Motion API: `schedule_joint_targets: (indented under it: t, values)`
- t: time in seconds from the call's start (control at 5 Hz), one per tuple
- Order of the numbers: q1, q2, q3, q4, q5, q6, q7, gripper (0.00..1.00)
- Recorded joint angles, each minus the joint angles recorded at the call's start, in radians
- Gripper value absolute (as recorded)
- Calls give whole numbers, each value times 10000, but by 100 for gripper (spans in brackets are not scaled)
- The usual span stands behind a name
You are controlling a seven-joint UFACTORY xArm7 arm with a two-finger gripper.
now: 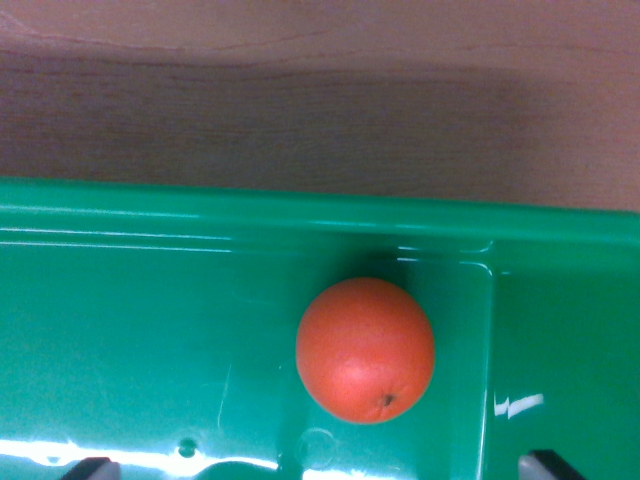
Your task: Pick fruit
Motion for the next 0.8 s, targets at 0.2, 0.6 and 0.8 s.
schedule_joint_targets:
  t: [0.2,0.6,0.8]
  values:
    - [-61,182,-21,-259,31,-479,-211,0]
    - [-122,362,-42,-515,62,-953,-420,0]
    - [-122,362,-42,-515,62,-953,-420,0]
